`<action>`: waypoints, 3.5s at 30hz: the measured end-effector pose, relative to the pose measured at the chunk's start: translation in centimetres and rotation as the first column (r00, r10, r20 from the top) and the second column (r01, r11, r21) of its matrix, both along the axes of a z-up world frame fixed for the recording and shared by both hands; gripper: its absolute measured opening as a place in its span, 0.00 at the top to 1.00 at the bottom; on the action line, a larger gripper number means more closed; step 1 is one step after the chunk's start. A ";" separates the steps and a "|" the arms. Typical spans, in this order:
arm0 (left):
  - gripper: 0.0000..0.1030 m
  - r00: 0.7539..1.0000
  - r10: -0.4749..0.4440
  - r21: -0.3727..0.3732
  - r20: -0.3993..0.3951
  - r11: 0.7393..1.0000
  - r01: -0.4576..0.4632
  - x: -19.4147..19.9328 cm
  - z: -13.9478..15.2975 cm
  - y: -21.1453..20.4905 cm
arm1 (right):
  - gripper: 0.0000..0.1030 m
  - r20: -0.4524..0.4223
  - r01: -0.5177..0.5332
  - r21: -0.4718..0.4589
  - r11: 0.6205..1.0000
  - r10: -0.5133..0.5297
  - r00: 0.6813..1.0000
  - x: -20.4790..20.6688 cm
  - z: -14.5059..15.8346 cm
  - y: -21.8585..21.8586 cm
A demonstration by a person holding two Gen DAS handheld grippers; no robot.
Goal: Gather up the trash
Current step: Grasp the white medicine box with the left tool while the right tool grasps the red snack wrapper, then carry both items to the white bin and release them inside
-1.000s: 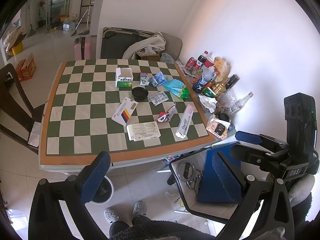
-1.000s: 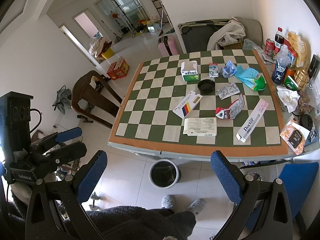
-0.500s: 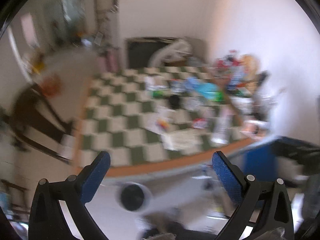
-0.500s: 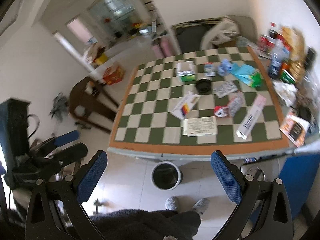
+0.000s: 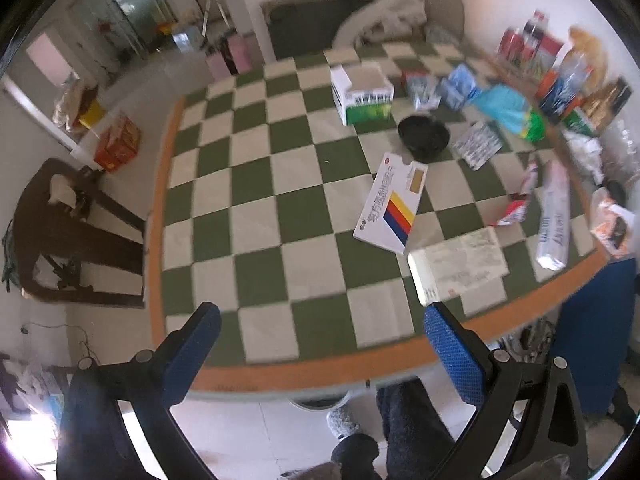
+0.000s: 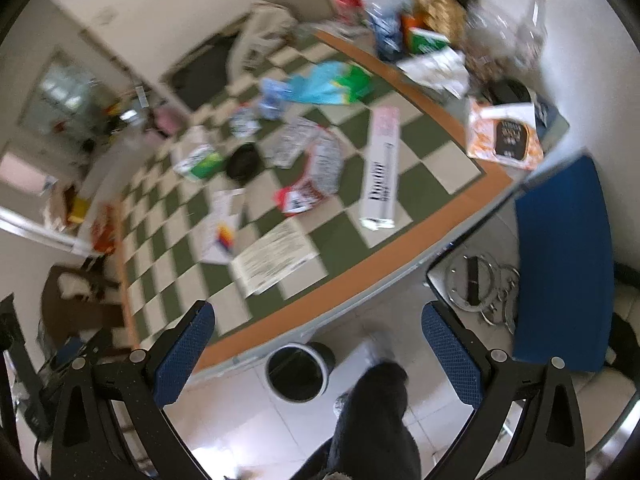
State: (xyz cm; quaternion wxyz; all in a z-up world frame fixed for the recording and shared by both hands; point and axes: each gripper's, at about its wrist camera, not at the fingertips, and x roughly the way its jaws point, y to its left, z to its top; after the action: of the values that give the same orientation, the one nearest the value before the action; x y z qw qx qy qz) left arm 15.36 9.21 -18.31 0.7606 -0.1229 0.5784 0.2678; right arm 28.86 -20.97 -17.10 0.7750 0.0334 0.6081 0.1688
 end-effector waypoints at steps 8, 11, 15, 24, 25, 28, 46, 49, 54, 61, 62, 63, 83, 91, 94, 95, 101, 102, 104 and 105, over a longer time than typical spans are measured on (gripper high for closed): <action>0.00 0.985 -0.053 -0.181 -0.165 0.983 0.023 10.4 -9.5 4.1 | 0.00 -0.187 0.073 -0.014 0.997 -0.075 0.979 12.2 -10.1 4.1; 0.00 0.971 -0.085 -0.221 -0.222 0.975 0.035 13.3 -13.1 4.8 | 0.00 -0.240 0.075 -0.005 0.997 -0.075 0.968 14.7 -12.5 6.8; 0.00 0.950 -0.118 -0.240 -0.288 0.970 0.048 15.4 -16.3 5.4 | 0.03 -0.292 0.049 -0.031 0.998 -0.056 0.955 17.6 -16.6 11.5; 0.19 0.938 -0.176 -0.249 -0.298 0.963 0.102 16.4 -17.6 4.2 | 0.56 -0.270 -0.017 -0.102 0.995 -0.011 0.963 19.0 -19.6 15.8; 0.29 0.939 -0.178 -0.261 -0.294 0.960 0.101 16.5 -17.7 4.2 | 0.57 -0.260 -0.028 -0.103 0.994 0.000 0.966 19.0 -19.6 16.1; 0.30 0.938 -0.192 -0.266 -0.290 0.957 0.113 16.1 -17.6 3.7 | 0.58 -0.259 -0.047 -0.103 0.994 0.018 0.966 19.0 -19.6 16.9; 0.31 0.996 0.025 -0.123 -0.091 0.992 -0.036 11.4 -7.4 2.1 | 0.63 -0.170 -0.138 0.028 0.990 0.141 0.975 17.4 -14.7 19.1; 0.31 0.998 0.059 -0.116 -0.035 0.991 -0.062 10.2 -4.7 2.5 | 0.64 -0.139 -0.163 0.058 0.985 0.170 0.976 15.9 -12.7 18.3; 0.31 0.995 0.082 -0.114 0.047 0.991 -0.077 7.7 -1.9 4.5 | 0.65 -0.084 -0.209 0.107 0.972 0.219 0.972 12.2 -9.1 18.0; 0.31 0.986 0.113 -0.133 0.124 0.986 -0.097 -0.8 -0.4 4.3 | 0.86 -0.005 -0.277 0.131 0.952 0.280 0.960 3.8 -5.7 16.9; 0.31 0.983 0.126 -0.143 0.132 0.984 -0.107 -2.7 -0.6 4.4 | 0.86 0.007 -0.282 0.127 0.951 0.283 0.959 2.3 -5.8 16.9; 0.31 0.982 0.133 -0.149 0.134 0.982 -0.113 -4.0 -0.7 4.4 | 0.86 0.014 -0.279 0.128 0.952 0.279 0.960 1.2 -5.8 16.9; 0.30 0.913 0.392 -0.440 -0.113 0.804 -0.399 -27.5 -26.2 2.3 | 0.87 -0.334 -0.337 0.066 0.939 0.339 0.879 -24.7 -30.4 12.4; 0.11 0.889 0.413 -0.530 -0.199 0.718 -0.452 -27.6 -44.2 3.5 | 0.86 -0.396 -0.392 0.067 0.918 0.385 0.834 -26.0 -48.8 16.6; 0.06 0.882 0.410 -0.493 -0.234 0.731 -0.471 -27.5 -47.6 4.0 | 0.77 -0.425 -0.423 0.061 0.904 0.407 0.808 -26.3 -55.0 18.1; 0.06 0.879 0.415 -0.466 -0.236 0.745 -0.477 -27.7 -48.6 4.0 | 0.58 -0.442 -0.442 0.047 0.896 0.416 0.795 -26.4 -57.0 18.4; 0.06 0.882 0.394 -0.279 -0.259 0.844 -0.458 -28.6 -48.6 2.8 | 0.05 -0.395 -0.523 -0.100 0.846 0.449 0.802 -26.8 -60.4 18.6; 0.06 0.884 0.385 -0.260 -0.266 0.854 -0.450 -28.9 -48.5 2.6 | 0.01 -0.374 -0.535 -0.132 0.834 0.458 0.806 -27.0 -60.3 18.7; 0.06 0.887 0.374 -0.256 -0.270 0.860 -0.441 -29.5 -48.3 2.5 | 0.00 -0.344 -0.560 -0.190 0.806 0.480 0.807 -27.6 -60.0 18.8; 0.06 0.888 0.371 -0.252 -0.273 0.863 -0.438 -29.5 -48.0 2.2 | 0.00 -0.331 -0.566 -0.211 0.797 0.486 0.808 -27.8 -59.7 18.9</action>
State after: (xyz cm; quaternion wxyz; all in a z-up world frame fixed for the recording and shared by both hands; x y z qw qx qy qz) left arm -14.12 11.45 -66.32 0.5912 -0.3289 0.6529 0.3406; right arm 1.03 -2.07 -76.78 0.6055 -0.2344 0.7075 0.2790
